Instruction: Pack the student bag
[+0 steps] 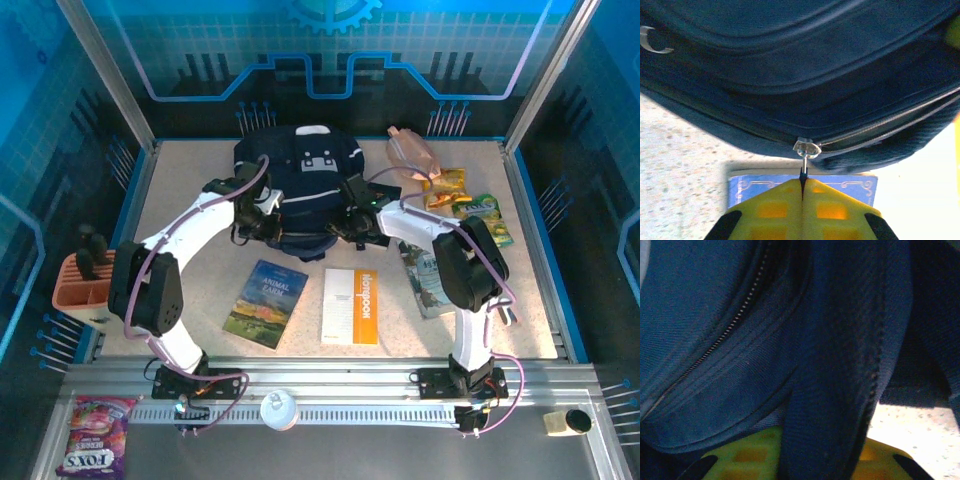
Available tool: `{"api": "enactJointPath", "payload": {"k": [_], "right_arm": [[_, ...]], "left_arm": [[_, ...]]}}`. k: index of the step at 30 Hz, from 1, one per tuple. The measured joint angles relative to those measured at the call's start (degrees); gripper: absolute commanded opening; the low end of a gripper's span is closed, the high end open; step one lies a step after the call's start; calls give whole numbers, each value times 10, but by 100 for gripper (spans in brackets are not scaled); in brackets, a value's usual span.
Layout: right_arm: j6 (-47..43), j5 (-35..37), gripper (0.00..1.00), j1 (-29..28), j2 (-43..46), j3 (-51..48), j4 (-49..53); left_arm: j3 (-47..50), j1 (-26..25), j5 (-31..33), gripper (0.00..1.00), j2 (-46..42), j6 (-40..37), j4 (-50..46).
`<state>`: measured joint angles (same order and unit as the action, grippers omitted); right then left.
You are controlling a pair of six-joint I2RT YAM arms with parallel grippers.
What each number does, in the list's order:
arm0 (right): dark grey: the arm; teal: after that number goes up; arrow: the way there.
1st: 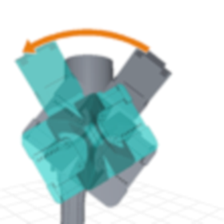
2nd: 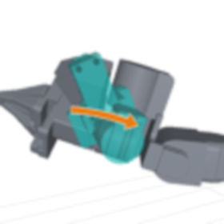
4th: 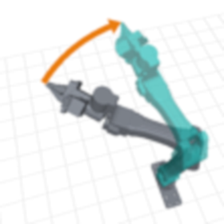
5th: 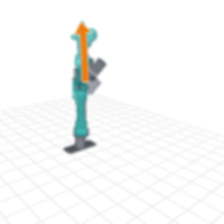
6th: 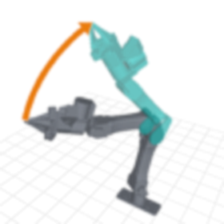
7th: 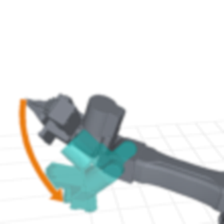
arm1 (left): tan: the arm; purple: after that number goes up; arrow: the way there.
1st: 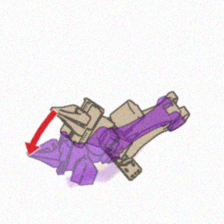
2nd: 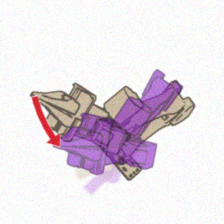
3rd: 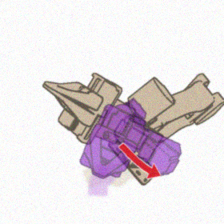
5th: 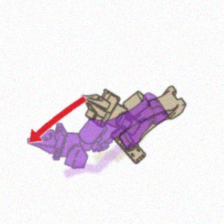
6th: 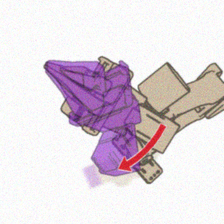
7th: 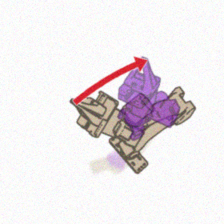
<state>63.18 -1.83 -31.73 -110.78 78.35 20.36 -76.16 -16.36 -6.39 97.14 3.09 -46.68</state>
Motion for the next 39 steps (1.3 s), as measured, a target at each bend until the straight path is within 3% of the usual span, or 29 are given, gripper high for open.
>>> {"api": "enactJointPath", "payload": {"k": [11, 24, 28, 32, 39], "right_arm": [[-56, 2, 22, 31, 15, 0, 7], [-65, -17, 23, 36, 35, -4, 1], [-65, -31, 23, 36, 35, -4, -3], [-64, -45, 23, 35, 35, -4, -10], [-50, -47, 23, 13, 8, 24, -12]], "left_arm": [[-36, 31, 96, 0, 63, -19, -9], [-93, 141, 44, 0, 128, -4, 51], [-108, 153, 45, 8, 140, 14, 61], [-113, 163, 54, 29, 145, 33, 74], [-94, 186, 69, 51, 117, 96, 102]]}}
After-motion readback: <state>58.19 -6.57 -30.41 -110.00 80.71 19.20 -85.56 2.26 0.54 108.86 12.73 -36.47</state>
